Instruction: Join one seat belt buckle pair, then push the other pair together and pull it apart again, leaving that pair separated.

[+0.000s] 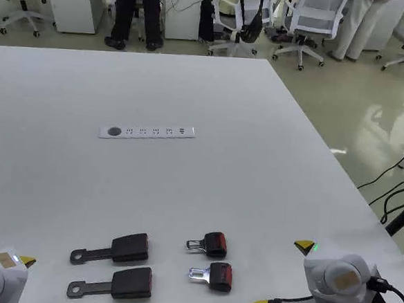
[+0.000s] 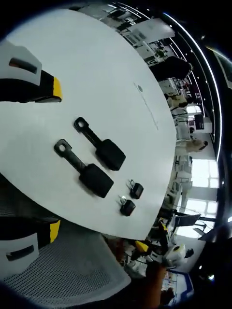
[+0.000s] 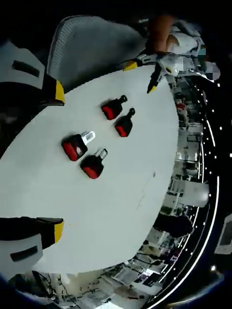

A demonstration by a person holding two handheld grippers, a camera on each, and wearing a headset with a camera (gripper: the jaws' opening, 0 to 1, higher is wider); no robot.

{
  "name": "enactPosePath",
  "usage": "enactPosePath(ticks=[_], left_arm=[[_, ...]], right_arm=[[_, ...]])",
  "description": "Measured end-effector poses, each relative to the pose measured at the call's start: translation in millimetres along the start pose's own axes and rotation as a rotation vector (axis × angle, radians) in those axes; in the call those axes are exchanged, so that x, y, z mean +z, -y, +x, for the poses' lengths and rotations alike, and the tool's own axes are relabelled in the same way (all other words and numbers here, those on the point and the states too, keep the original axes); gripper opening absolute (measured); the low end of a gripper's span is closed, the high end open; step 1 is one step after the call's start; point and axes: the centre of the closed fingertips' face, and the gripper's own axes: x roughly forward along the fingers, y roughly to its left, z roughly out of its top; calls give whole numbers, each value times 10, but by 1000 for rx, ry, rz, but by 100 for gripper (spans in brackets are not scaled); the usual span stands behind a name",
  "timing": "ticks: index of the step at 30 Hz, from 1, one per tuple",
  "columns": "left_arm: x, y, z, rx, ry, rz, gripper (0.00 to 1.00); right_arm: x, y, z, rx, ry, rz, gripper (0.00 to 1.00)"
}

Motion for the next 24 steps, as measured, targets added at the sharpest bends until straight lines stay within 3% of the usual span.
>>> enactPosePath(ticks=[9,15,18,24], left_arm=[[-25,20,12,-15,8,-20,100],[-103,-52,27,-11,13,-31,100],[-57,-33,9,-12,26,-50,100],[-18,-36,25,-20,32,-32,99]], right_arm=[[15,-59,72,24,1,-42,90],[-7,-110,92,28,0,-50,92],[0,-114,76,11,5,-50,97],[-14,-151,100,7,16,-18,99]])
